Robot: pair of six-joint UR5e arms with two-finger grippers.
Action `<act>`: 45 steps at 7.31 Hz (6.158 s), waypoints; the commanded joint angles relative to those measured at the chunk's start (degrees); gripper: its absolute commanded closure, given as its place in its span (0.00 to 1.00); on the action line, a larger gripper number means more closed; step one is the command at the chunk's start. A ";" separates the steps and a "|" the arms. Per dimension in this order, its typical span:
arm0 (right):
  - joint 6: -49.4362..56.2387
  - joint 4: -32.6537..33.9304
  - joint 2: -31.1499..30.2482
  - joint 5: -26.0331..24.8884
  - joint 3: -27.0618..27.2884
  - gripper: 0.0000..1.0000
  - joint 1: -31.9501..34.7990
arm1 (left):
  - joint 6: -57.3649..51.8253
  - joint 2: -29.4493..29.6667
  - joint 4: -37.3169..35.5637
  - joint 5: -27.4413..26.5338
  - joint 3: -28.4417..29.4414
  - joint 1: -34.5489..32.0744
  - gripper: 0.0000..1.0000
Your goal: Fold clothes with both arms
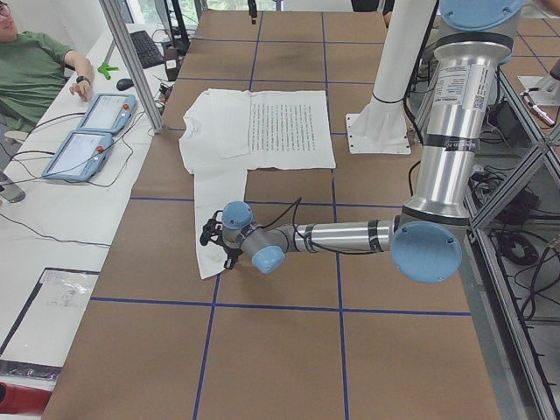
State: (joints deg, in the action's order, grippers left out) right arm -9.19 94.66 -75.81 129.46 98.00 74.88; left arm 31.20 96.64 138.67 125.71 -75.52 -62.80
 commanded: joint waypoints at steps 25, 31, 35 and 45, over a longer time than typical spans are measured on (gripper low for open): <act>-0.91 0.09 0.14 1.15 -0.44 0.00 -0.09 | 49.57 47.49 -16.33 -18.49 0.81 32.64 0.00; -19.80 0.09 14.08 -1.56 -0.35 0.00 -13.59 | 21.26 35.93 -34.32 -7.17 -14.37 20.12 0.00; -43.15 0.62 33.04 -14.20 -14.18 0.00 -27.92 | -8.44 23.35 -37.07 -1.80 -18.09 4.22 0.00; -51.71 -12.30 43.65 -33.74 -34.98 0.33 -41.92 | -18.02 19.28 -36.46 2.87 -17.38 -0.66 0.00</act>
State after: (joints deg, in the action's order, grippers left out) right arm -60.71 82.57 -32.24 96.25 63.09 33.33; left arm 13.17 115.95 102.19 128.65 -92.93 -63.47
